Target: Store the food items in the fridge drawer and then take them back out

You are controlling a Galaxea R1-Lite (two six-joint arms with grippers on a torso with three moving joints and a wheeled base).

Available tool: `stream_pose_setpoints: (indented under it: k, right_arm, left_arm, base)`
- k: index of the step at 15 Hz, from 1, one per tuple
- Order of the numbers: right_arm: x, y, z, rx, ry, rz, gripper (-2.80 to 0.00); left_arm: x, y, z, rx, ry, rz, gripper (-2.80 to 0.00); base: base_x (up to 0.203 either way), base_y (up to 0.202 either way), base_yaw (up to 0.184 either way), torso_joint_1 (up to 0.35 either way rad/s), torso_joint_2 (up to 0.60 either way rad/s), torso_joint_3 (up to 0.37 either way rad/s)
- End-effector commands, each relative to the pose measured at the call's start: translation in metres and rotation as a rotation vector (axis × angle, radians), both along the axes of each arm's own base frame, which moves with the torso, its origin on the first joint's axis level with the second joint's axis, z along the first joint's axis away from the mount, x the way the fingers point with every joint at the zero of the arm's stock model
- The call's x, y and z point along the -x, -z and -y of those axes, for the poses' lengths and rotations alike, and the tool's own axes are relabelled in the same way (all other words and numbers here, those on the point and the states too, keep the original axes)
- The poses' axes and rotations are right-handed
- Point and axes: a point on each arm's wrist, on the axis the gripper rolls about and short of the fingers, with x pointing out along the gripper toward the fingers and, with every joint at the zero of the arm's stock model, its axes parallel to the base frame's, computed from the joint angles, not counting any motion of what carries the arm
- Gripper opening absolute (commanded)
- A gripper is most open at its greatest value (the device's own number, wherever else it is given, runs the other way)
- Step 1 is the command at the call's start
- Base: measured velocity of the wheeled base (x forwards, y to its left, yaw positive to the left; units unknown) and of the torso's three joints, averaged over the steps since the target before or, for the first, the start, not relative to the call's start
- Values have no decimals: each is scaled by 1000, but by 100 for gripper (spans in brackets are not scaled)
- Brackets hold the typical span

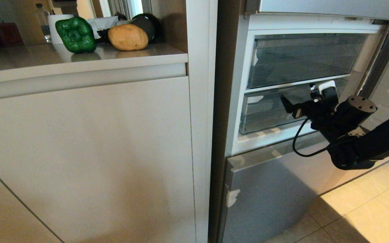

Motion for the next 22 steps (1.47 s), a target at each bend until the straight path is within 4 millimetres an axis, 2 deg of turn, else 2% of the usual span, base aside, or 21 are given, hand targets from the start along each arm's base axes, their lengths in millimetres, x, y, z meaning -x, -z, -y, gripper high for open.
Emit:
stream_pose_setpoints:
  k: [1,5,14,22]
  right_arm:
    - [1,-1,0,7,1,16,0]
    - [7,-2,0,36,26,47,0]
    - [38,-17,0,34,36,39,0]
    - [37,4,0,35,27,-35,0]
  left_arm:
    - [0,0,0,1,-2,0,-280]
    - [0,0,0,0,-1,0,-280]
    - [0,0,0,1,-1,-1,-280]
    - [0,0,0,0,-1,0,-280]
  base:
    - [0,0,0,0,0,0]
    - [0,0,0,0,0,0]
    - [0,0,0,0,0,0]
    - [0,0,0,0,0,0]
